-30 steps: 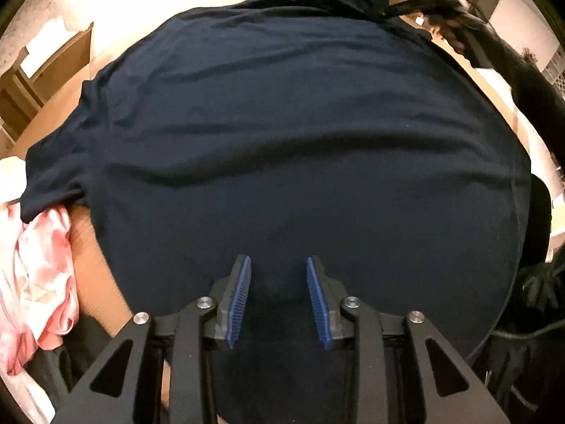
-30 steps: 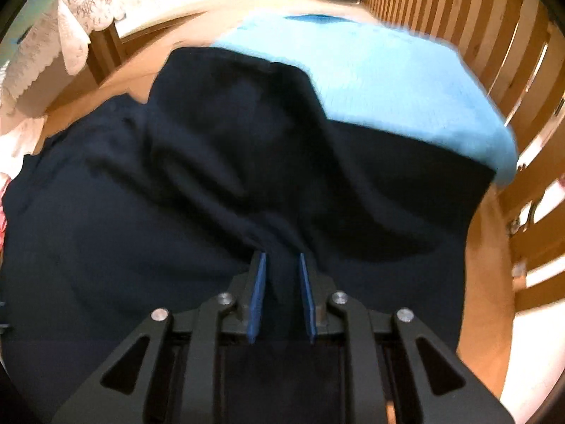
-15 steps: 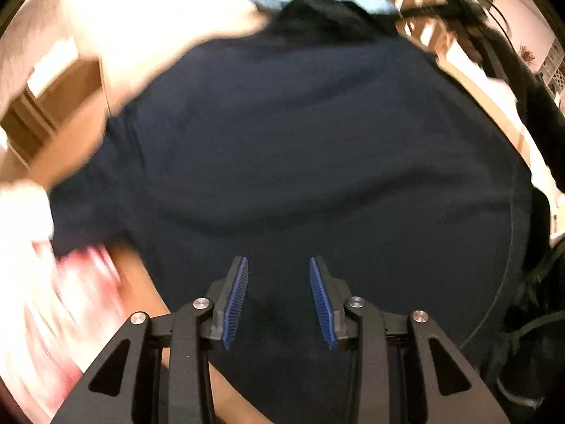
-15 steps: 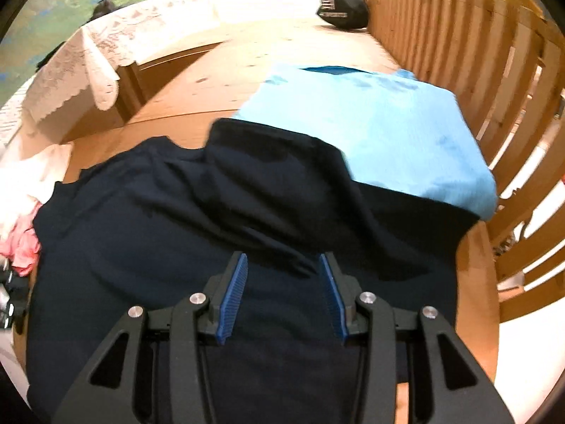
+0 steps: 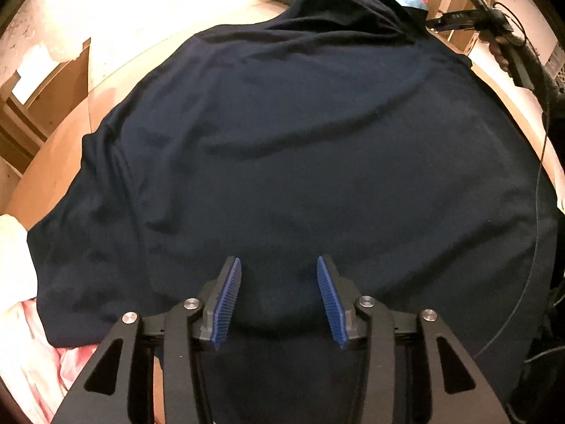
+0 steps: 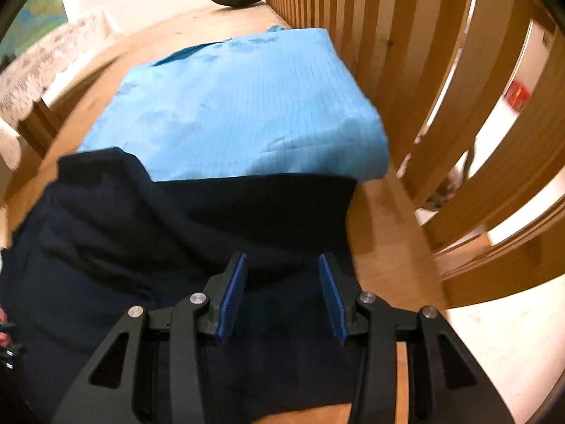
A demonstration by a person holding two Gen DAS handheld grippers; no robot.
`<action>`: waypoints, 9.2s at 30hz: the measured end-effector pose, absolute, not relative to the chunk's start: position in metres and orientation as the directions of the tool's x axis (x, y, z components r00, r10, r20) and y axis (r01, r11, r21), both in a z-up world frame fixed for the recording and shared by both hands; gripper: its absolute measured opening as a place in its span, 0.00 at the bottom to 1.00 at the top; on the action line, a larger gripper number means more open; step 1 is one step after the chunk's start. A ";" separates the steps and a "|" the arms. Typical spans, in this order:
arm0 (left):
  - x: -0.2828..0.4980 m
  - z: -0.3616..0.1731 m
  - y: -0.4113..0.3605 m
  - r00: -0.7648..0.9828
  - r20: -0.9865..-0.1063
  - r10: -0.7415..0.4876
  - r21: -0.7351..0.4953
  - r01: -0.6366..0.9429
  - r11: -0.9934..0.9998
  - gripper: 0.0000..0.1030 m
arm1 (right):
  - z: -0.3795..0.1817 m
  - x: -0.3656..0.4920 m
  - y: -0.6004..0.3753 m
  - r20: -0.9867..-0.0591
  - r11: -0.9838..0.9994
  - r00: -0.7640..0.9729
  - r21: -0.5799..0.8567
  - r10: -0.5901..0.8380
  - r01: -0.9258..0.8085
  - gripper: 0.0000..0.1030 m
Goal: Fold clothes
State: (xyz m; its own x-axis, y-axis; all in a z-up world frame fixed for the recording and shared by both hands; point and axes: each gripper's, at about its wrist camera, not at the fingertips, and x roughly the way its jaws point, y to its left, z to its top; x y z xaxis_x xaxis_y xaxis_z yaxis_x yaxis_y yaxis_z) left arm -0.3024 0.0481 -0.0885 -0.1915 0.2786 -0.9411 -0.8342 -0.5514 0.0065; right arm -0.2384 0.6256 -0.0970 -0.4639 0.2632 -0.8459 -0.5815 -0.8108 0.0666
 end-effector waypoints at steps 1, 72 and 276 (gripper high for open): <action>-0.300 -0.088 0.047 -0.191 -0.942 0.277 0.008 -0.835 -0.551 0.43 | -0.094 -0.239 0.621 -0.837 -0.821 -0.485 0.078 0.254 -0.566 0.40; -0.376 -0.034 -0.138 -0.385 -0.915 0.123 0.149 -0.605 -0.782 0.53 | -0.096 -0.562 0.179 -0.864 -0.875 -0.426 0.035 -0.269 0.482 0.48; -0.364 -0.108 0.064 -0.183 -0.927 0.327 0.022 -0.897 -0.441 0.41 | -0.129 -0.395 0.341 -0.917 -0.870 -0.394 -0.147 -0.058 0.470 0.07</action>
